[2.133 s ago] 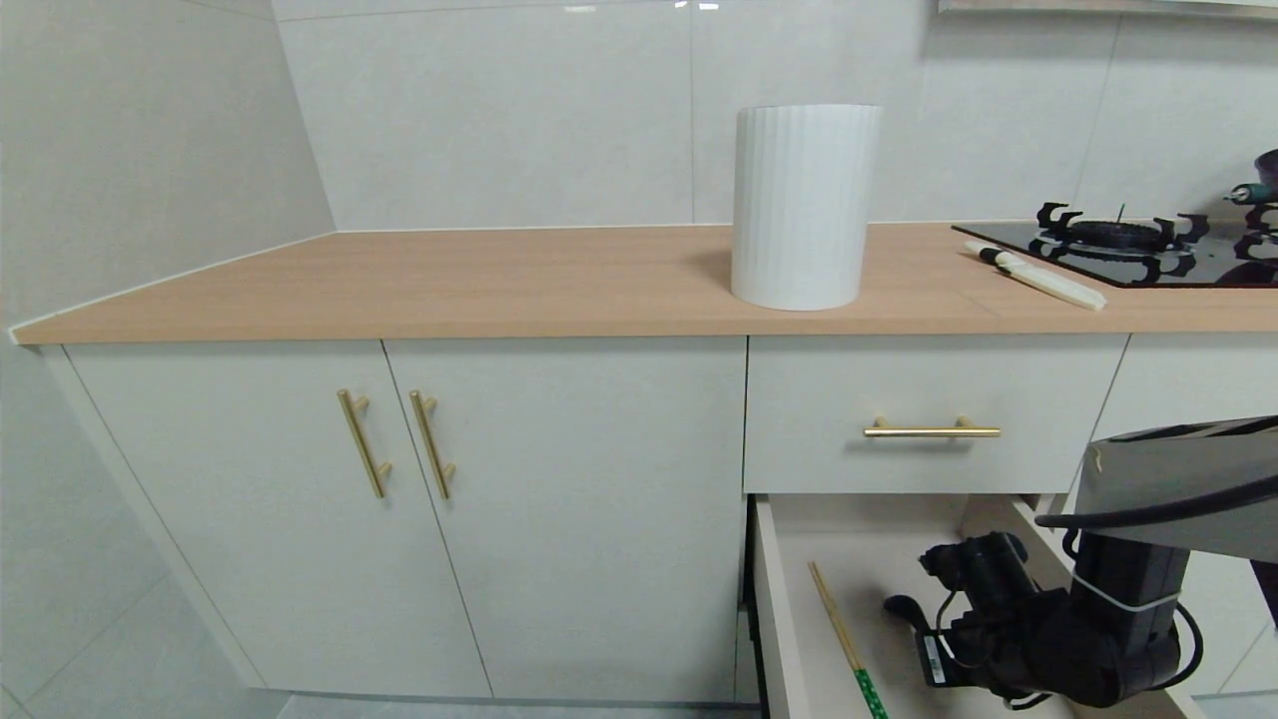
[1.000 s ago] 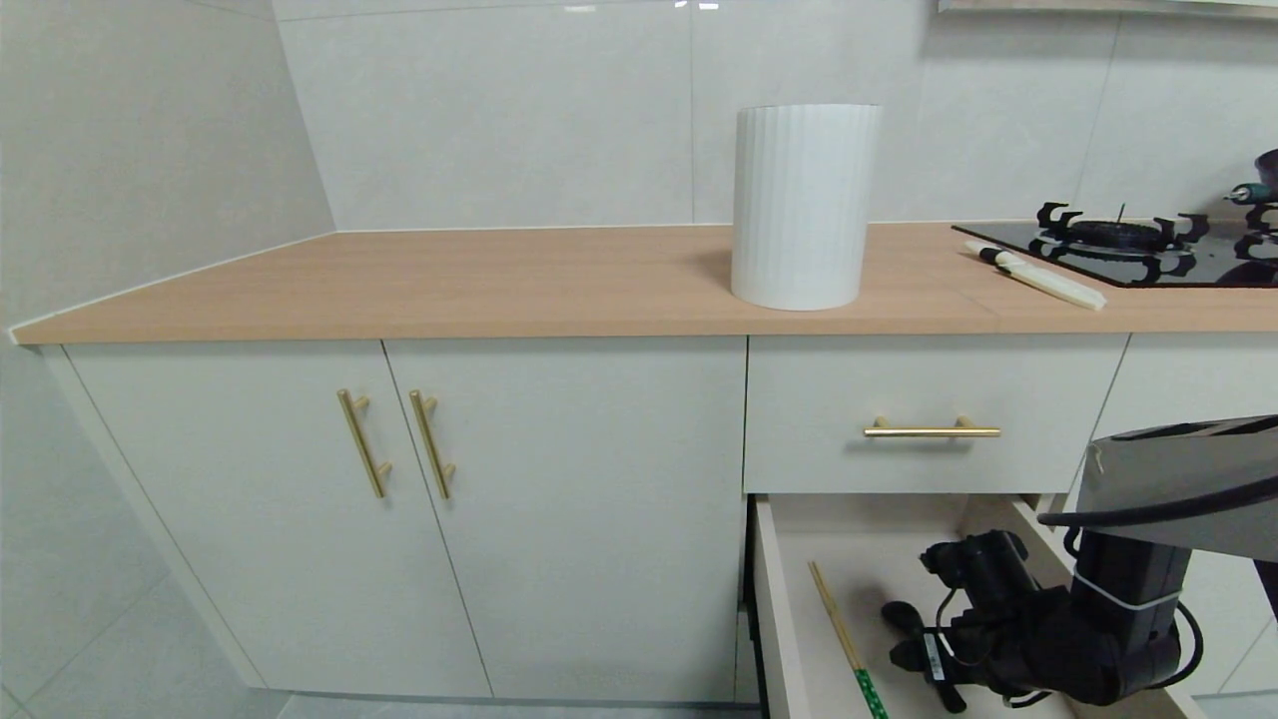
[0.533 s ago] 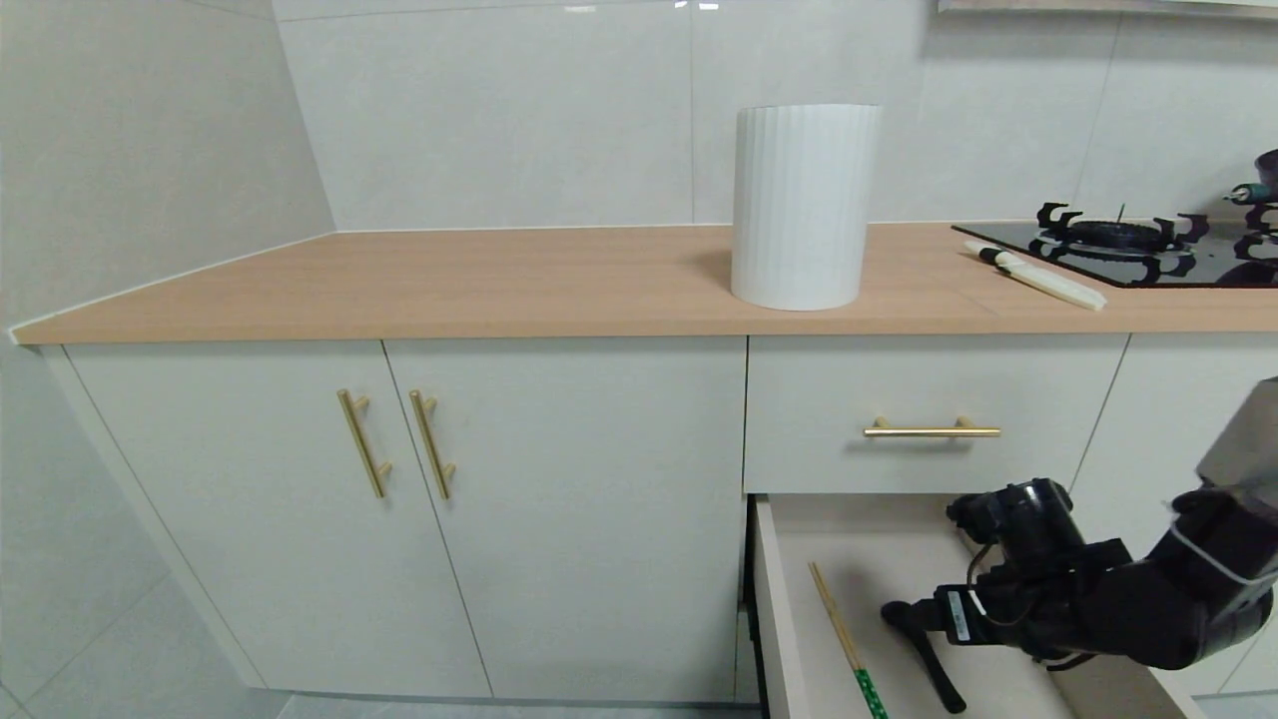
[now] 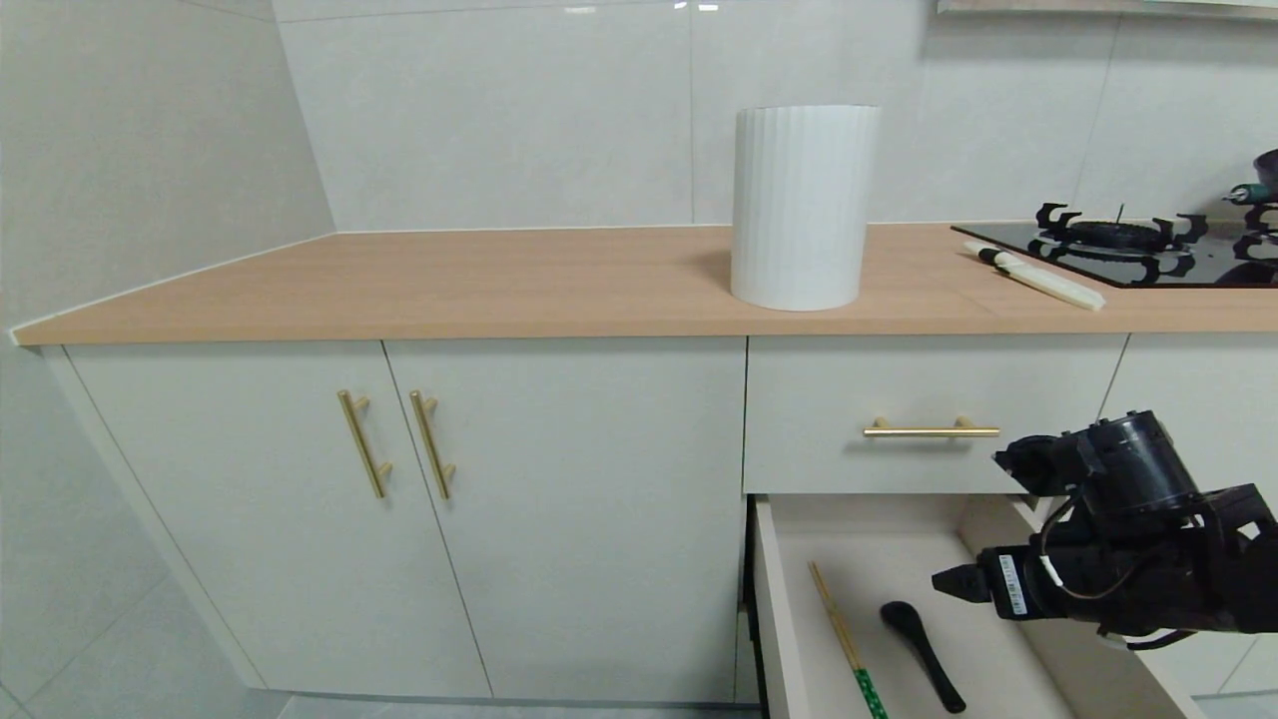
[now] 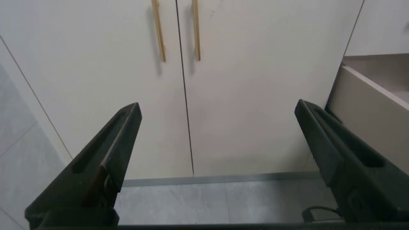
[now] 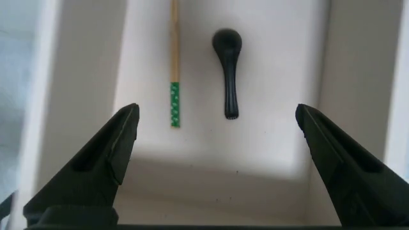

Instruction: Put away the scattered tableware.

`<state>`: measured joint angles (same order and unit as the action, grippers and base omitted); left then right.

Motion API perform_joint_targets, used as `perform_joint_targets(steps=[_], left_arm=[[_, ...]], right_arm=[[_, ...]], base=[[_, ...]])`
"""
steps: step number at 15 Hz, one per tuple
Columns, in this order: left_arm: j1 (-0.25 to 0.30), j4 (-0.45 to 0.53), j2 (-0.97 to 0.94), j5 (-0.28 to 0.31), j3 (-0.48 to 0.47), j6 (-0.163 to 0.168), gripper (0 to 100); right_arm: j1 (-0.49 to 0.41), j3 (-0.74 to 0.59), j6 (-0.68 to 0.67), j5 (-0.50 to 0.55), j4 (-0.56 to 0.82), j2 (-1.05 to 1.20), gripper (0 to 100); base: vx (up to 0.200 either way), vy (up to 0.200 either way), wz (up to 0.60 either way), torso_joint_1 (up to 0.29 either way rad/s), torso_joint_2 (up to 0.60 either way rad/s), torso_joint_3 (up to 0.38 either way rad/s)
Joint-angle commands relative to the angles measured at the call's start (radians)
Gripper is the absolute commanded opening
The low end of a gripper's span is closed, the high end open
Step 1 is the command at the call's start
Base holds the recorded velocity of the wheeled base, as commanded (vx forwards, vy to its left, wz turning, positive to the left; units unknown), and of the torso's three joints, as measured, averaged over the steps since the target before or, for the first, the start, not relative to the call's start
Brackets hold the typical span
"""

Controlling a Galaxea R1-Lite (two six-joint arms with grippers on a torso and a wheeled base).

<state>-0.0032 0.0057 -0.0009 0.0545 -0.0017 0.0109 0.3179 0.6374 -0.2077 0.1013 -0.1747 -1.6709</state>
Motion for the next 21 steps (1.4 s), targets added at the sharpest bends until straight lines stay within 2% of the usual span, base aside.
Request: perform_joint_targets(steps=[1,9,12,17,21], left_arm=[[0.000,0.000,0.001,0.001,0.000,0.000,100],[0.000,0.000,0.001,-0.001,0.000,0.000,100],[0.000,0.000,0.001,0.001,0.000,0.000,100],[0.000,0.000,0.001,0.001,0.000,0.000,100],[0.000,0.000,0.001,0.001,0.000,0.000,100]], right_arm=[[0.007,0.004,0.001,0.000,0.001,0.051,100],[0.027,0.004,0.008,-0.002,0.092,0.080,100],[0.038,-0.005,0.050,-0.038,0.147,0.106,100],[0.044,-0.021,0.243,-0.163,0.377,0.126,100],[0.058,-0.039,0.287,-0.184,0.388,0.043,100]], base=[[-0.200,0.000,0.00,0.002,0.00,0.002],[-0.200,0.000,0.00,0.001,0.00,0.004],[0.000,0.000,0.00,0.000,0.00,0.000],[0.000,0.000,0.00,0.000,0.00,0.000],[0.000,0.000,0.00,0.000,0.00,0.000]])
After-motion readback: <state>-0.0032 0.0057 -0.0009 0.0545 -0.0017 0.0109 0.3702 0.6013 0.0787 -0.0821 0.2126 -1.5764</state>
